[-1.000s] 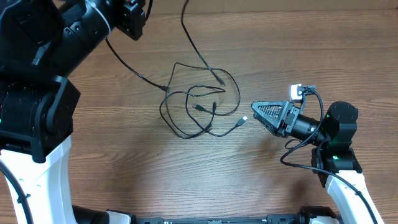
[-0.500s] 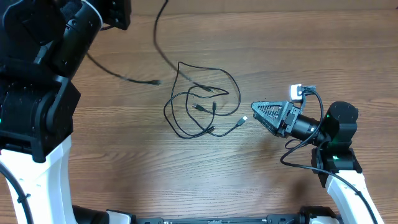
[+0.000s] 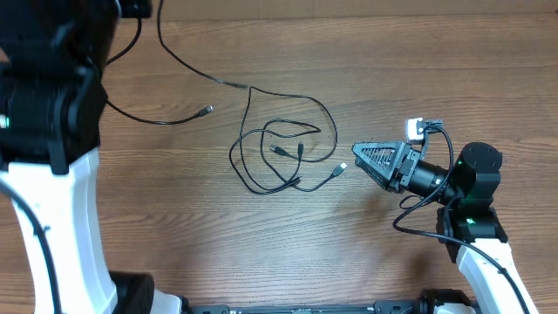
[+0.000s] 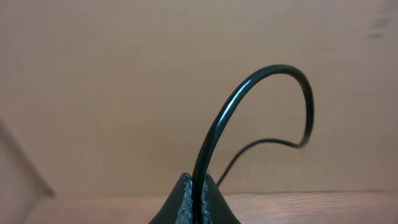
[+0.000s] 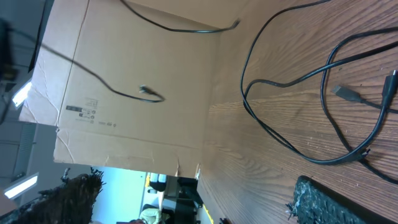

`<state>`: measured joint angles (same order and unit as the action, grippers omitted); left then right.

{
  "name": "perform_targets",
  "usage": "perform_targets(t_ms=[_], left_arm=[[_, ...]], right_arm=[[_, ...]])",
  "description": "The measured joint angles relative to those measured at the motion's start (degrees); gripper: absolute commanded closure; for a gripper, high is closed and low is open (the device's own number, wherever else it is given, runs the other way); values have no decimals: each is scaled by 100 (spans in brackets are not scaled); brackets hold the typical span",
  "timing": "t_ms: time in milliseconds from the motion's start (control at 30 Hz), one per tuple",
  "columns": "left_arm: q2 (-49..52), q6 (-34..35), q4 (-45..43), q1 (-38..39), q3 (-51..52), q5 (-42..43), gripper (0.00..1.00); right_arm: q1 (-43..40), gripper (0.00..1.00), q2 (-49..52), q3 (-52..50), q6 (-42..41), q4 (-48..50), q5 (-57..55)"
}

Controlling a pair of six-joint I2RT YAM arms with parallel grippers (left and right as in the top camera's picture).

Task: Untangle cables

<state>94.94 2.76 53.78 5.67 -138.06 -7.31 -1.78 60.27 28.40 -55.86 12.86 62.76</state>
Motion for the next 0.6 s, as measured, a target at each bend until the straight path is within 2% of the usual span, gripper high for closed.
perform_targets(t_ms=[300,467,600], left_arm=[[876,955,52,-876,2,1038,96],[1386,1521,-66,-1088,2,1467,96],[1875,2227,-238,-1145,2,1591,96]], right_arm=[[0,0,0,0,-2,0,0],[0,0,0,0,-2,-2,-20],[0,0,0,0,-2,-2,-28]])
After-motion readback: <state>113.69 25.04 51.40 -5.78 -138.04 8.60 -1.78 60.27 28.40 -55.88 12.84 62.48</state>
